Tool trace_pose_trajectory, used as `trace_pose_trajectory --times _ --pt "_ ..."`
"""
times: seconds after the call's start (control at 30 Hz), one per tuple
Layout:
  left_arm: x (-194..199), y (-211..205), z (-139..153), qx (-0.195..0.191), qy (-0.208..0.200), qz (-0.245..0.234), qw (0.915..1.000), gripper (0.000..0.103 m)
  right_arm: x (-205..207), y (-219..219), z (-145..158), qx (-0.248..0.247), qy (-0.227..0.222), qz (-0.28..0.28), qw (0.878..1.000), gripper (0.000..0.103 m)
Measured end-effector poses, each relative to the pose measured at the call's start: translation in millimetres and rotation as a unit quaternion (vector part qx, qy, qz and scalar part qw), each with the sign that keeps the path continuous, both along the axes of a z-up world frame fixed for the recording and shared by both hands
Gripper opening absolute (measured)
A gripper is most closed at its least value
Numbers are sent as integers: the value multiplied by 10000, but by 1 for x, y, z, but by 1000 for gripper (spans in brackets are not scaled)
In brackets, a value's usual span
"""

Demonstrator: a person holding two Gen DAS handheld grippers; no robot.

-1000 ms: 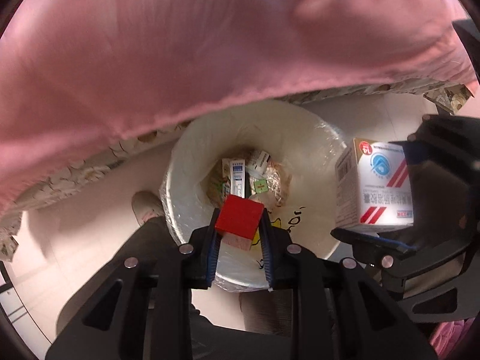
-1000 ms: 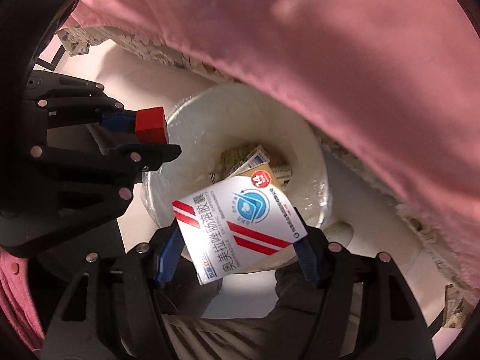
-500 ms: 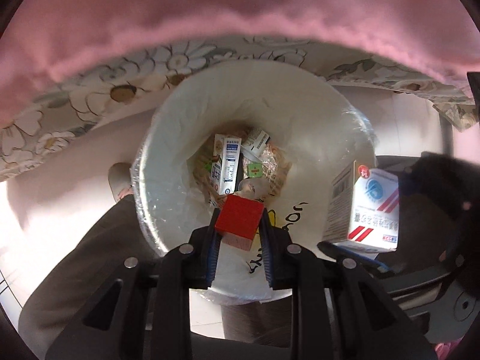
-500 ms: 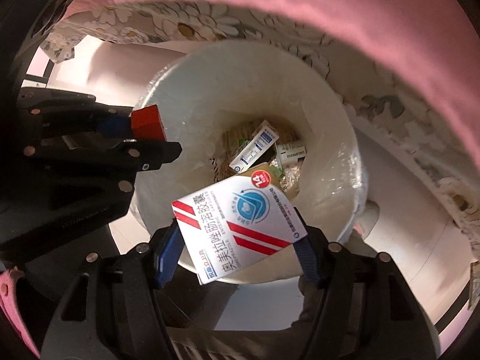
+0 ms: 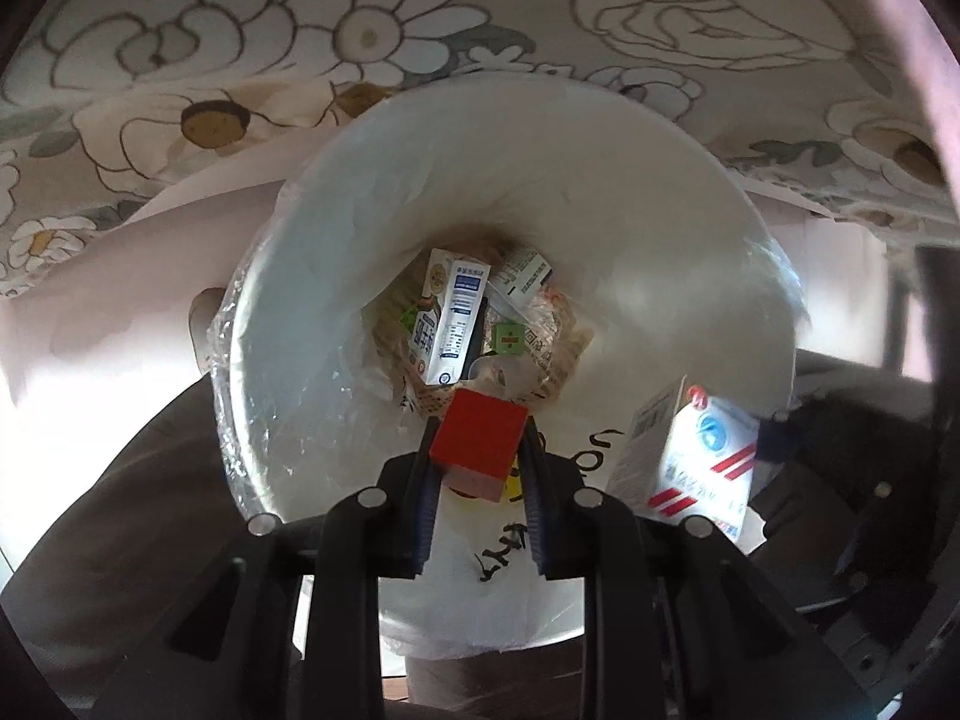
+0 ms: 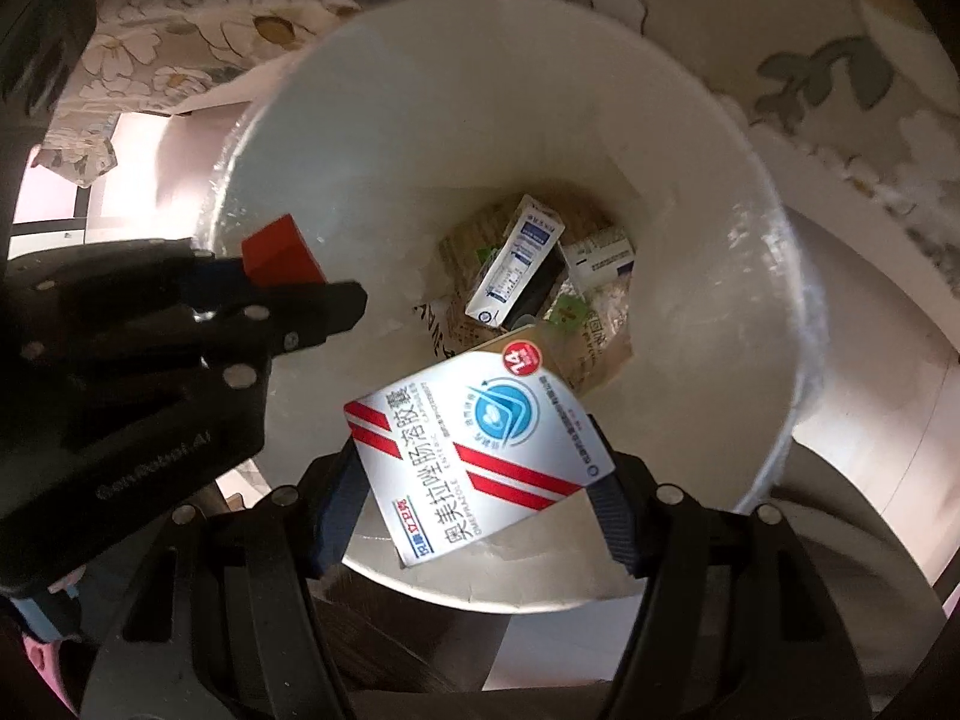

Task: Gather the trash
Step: 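Open the left tool over the bin while the right tool releases the medicine box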

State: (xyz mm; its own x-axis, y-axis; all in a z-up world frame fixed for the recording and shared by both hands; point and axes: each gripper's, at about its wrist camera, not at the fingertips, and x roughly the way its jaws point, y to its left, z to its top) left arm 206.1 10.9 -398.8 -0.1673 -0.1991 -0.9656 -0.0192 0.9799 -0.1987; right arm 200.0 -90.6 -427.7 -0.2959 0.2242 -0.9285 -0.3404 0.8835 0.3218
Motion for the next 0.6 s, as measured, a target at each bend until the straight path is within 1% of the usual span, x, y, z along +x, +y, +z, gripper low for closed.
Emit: trace_pose_trajectory --times 0.13,0.27,0.33,0.37,0.43,0.6 --pt "3 1 -6 -48 70 115 9999 27 0 2 -9 4 89 -70 9999 67" --pt "2 2 -13 -99 146 208 9996 28 -3 7 -16 -29 239 46 9997 68" --pt "3 2 -14 -139 212 266 9993 40 -4 9 -17 -76 261 92 9996 70" --pt "3 3 -14 -123 206 294 9993 49 -4 9 -17 -105 242 112 9996 71" --pt "4 2 -13 -71 139 287 9995 50 -3 8 -18 -110 231 90 9996 71" --pt "4 2 -13 -51 130 254 9996 50 -2 8 -19 -126 243 74 9996 71"
